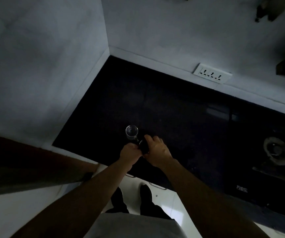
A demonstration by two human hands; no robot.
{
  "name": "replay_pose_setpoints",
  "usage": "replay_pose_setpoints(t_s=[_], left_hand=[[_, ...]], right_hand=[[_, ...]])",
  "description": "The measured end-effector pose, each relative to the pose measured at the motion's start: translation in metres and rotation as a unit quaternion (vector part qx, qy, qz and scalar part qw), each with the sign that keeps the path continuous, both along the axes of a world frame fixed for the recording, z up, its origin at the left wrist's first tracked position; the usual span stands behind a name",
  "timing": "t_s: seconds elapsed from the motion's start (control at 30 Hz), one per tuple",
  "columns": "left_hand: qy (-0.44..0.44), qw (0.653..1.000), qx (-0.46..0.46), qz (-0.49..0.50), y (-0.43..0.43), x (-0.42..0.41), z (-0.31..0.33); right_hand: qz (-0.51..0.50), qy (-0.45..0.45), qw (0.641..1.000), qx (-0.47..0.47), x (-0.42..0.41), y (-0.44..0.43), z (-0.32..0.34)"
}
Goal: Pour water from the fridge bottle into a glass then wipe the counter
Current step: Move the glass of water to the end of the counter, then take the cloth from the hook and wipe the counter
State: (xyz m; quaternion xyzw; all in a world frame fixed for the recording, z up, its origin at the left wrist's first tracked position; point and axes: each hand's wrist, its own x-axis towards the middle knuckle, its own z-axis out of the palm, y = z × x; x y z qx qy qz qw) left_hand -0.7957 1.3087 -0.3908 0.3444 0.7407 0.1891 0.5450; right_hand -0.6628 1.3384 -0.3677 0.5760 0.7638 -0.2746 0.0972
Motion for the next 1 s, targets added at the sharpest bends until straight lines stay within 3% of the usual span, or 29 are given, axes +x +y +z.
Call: replay_pose_setpoints(t_s=[0.17,0.27,0.37,0.5,1.0], left_hand=[[0.077,0.992,0.085,-0.052,-0.011,-0.017,0.028],[0.135,0.969,0.167,-0.124,-0.014,-0.029,0.056],[0.281,0.886,0.241,-0.279,-0.009,-0.033,0.096],[0.376,0.802,0.208,-0.414,-0.001,-0.018,0.142],[0.372,0.685,0.25,-0.574,-0.052,0.122,0.183]], right_hand=[[0.013,-0.03,0.999,0.032,0.001,-0.011,0.029],[0.02,-0.049,0.997,0.048,0.005,-0.02,0.056],[0.001,-0.066,0.996,0.058,0.011,-0.033,0.086],[-0.07,-0.082,0.992,0.069,0.026,-0.054,0.12],[-0.277,-0.12,0.949,0.091,0.156,-0.169,0.168]])
